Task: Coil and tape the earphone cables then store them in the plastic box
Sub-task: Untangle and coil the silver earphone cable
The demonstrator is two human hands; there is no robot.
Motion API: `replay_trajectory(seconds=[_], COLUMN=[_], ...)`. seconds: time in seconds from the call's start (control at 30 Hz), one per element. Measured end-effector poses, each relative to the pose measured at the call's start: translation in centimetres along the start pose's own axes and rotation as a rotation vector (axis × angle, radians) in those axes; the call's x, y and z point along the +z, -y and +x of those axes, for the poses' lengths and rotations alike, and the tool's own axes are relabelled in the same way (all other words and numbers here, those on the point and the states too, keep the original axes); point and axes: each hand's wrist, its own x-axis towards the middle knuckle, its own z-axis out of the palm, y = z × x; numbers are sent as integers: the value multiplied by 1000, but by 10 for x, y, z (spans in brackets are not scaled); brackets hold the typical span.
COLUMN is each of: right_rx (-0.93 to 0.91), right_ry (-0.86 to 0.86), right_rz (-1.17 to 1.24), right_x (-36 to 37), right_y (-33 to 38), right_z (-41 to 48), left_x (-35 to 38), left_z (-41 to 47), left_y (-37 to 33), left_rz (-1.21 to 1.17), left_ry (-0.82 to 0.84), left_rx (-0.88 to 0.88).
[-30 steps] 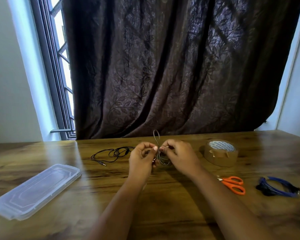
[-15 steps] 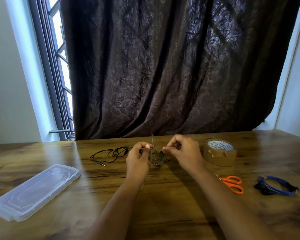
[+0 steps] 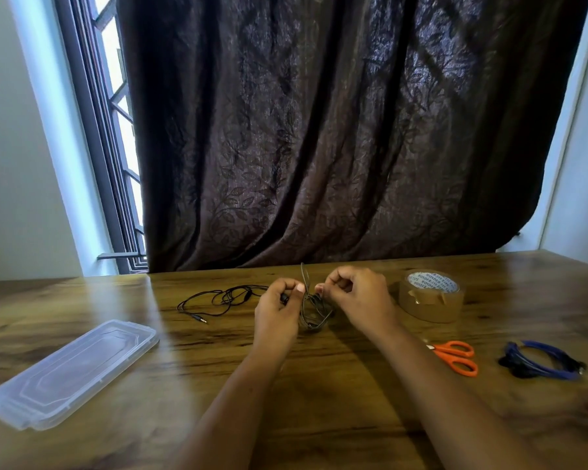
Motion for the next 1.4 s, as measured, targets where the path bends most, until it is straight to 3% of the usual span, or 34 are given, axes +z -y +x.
replay_trajectory(seconds=[0.3,0.57,0.83,0.93,1.1,1.17,1.23,1.3,1.4], right_rx=[10,72,129,55,150,92,57,88,106], right_ry=[-35,-58,-262,-215,-41,-74,-49,54,236], right_rz=[-110,-357,-349,-338,-505,-361,-69,178,309], right_x=[2,-1,-11,-9,-4,-2,-1,2,12], right_y=[-1,-4,-7,-5,-4,-3,2,5,4], right_z=[0,1,-1,0,2,0,-3,-3,-2], left_x=[0,0,0,0,1,1,1,1,0], left_z=[-2,-1,-2,-1,-1,-1,0,1,0], left_y=[0,0,2,3,2,3,5,6,4], left_rz=[26,42,72,81,91,93,90,78,97], left_ry=[26,-16,5,3,2,13,23,45,57], left_rx=[20,9,10,4,18,32,29,25,55])
